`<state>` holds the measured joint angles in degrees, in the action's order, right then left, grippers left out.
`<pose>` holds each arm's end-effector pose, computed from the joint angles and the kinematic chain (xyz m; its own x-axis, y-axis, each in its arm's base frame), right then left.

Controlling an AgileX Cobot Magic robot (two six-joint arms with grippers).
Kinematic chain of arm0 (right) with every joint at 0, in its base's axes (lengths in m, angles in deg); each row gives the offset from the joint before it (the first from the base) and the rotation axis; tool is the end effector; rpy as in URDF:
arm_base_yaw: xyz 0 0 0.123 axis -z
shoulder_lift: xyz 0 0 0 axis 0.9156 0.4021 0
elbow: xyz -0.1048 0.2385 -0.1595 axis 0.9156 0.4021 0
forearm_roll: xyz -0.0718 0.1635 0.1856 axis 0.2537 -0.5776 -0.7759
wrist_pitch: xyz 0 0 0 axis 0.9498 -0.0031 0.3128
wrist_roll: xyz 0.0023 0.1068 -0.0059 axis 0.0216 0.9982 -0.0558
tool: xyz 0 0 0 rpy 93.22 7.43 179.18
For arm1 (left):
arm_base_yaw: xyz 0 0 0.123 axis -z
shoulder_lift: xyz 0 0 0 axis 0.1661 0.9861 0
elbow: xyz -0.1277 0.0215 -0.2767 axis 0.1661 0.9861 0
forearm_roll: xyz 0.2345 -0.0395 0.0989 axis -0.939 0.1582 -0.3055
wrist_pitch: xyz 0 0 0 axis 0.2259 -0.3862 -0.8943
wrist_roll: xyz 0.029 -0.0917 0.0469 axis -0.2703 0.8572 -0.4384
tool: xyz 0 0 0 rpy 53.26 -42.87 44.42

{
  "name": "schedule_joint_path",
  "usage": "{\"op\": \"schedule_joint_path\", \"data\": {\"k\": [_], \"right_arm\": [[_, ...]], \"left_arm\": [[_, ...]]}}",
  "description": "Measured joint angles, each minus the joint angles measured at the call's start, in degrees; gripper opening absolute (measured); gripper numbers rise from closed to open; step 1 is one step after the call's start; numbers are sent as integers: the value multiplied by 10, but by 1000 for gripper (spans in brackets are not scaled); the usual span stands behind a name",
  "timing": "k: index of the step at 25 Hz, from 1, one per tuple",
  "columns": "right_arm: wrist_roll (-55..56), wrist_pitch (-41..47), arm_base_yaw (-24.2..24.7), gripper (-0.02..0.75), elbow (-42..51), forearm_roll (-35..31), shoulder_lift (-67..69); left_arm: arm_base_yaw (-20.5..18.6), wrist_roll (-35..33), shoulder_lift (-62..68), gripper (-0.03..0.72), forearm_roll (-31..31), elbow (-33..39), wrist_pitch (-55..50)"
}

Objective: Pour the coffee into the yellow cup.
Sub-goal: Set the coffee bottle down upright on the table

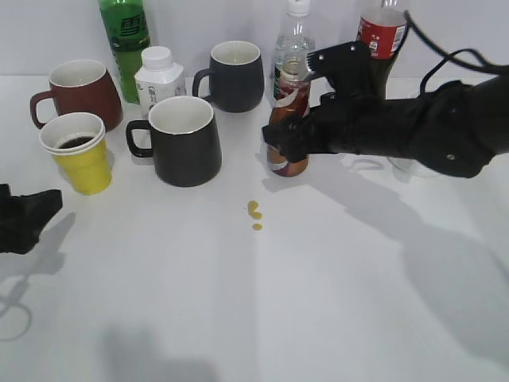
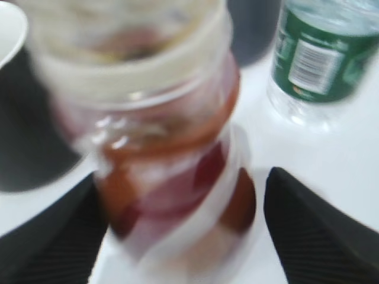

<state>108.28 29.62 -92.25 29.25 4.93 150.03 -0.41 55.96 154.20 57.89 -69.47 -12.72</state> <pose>0.3644 0.2096 0.1626 -0.3706 -0.2212 -0.9021 -0.6552 0.7506 0.0852 0.2094 -0.0499 0.1613 -0.3871 -0.0076 -0.9220 0.2676 0.9560 -0.1202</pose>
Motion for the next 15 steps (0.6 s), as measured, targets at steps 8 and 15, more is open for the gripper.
{"op": "schedule_joint_path", "data": {"k": [8, 15], "right_arm": [[99, 61, 0, 597, 30, 72, -57], [265, 69, 0, 596, 75, 214, -119]], "left_arm": [[0, 81, -148, 589, 0, -33, -235], [0, 87, -250, 586, 35, -147, -579]]}}
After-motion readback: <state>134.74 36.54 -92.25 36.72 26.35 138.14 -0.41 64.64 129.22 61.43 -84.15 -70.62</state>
